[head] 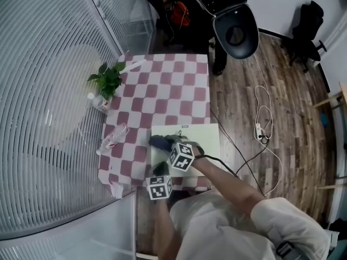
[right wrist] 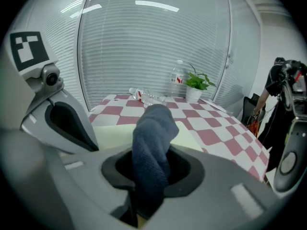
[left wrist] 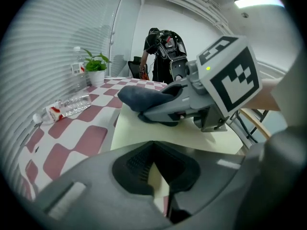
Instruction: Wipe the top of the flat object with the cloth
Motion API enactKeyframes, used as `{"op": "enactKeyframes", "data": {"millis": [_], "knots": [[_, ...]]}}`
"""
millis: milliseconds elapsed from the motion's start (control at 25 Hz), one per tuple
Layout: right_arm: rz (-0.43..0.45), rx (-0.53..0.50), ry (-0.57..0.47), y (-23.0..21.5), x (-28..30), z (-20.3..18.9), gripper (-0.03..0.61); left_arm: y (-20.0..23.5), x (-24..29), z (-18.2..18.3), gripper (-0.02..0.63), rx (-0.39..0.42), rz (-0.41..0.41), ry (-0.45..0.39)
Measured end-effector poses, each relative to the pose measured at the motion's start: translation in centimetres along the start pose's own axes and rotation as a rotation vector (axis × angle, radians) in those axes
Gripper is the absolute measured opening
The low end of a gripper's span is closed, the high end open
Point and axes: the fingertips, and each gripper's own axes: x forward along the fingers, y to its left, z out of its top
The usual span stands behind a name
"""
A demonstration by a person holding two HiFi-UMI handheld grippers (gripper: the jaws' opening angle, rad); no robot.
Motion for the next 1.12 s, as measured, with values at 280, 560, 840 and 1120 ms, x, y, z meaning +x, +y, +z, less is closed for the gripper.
{"op": "enactKeyframes", "data": {"millis": [280,560,840,1120], "knots": [[0.064,-0.013,0.0,1.6,2.7,3.6,0.107,0.1,-0.2,0.1,0.008,0.002,0.0,-0.033],[0.083,-0.025,-0.009,2.6,3.7,4.7,0.112,0.1,-1.1,0.1,0.008,-0.039,-0.001,-0.055],[0.064,-0.029,-0.014,2.3,3.5,4.8,0.114,0.5,-2.2,-1.9,0.008,-0.034,0.06,-0.019],[0.157,-0.138,-0.013,6.9,3.1,4.8,0.114,0.7,-2.4,-2.0,0.008,-0.078,0.068,-0.044]]}}
